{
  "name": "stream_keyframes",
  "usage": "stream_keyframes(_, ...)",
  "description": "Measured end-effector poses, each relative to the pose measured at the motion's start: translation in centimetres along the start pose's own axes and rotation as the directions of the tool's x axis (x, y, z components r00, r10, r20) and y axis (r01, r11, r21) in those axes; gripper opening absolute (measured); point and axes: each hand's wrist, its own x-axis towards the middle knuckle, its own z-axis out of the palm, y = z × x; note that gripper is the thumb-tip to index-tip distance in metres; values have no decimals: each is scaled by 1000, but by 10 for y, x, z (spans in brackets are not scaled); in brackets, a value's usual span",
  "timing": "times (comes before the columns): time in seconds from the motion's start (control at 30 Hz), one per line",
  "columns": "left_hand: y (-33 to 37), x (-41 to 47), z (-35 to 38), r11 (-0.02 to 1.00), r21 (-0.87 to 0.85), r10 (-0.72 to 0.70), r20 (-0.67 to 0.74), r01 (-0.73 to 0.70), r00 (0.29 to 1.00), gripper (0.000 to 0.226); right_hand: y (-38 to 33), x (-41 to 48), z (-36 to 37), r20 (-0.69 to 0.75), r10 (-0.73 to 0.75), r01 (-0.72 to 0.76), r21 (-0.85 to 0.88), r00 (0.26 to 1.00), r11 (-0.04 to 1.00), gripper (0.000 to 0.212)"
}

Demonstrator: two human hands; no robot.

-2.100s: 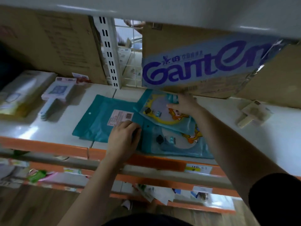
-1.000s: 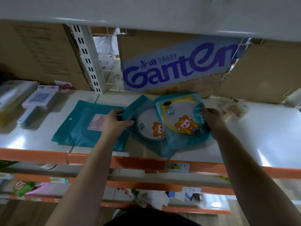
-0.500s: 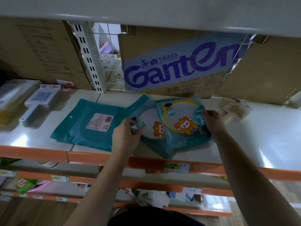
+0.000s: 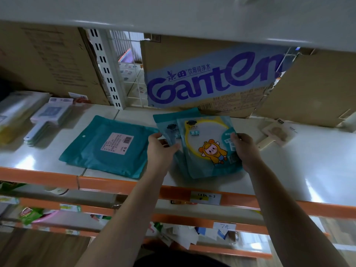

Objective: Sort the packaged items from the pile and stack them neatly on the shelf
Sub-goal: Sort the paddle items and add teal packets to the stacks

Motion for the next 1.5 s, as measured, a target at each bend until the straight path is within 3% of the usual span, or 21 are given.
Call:
stream_keyframes(0.13,1,2,2,1000,-5,-9,39,10,999,58,1,-1,0,-8,13,-12,39,1000,999,35)
stream_keyframes(0.3,-5,12,-24,1000,5,25,44,-26,999,7,1,-11,-1,14,8,-10,177,1000,984,25)
stream_keyframes(0.43,4,11,-55,959,238,149,28,-152,988,14,-9,-27,11,73,-44,22,283,996,959,25)
stream_keyframes(0.57,13,10,-97,922,318,256,-79,-219,963,17,-30,-45,35,148,-100,40,362,984,931,29)
stream_keyframes(0.73,12,15,-178,918,272,354,-231,-290,906,30,-58,-74,85,213,-144,37,440,966,897,25)
stream_keyframes(0.93,5,4,-307,884,301,448,-329,-357,831,32,-73,-133,175,174,-108,0,531,979,847,20)
stream_keyframes(1.27,-7,14,-487,878,362,442,-356,-314,823,28,-102,-231,329,120,-48,-20,506,992,862,22)
stream_keyframes(1.5,-12,58,-548,916,236,394,-373,-325,840,22,-125,-241,403,151,18,-99,552,988,828,22)
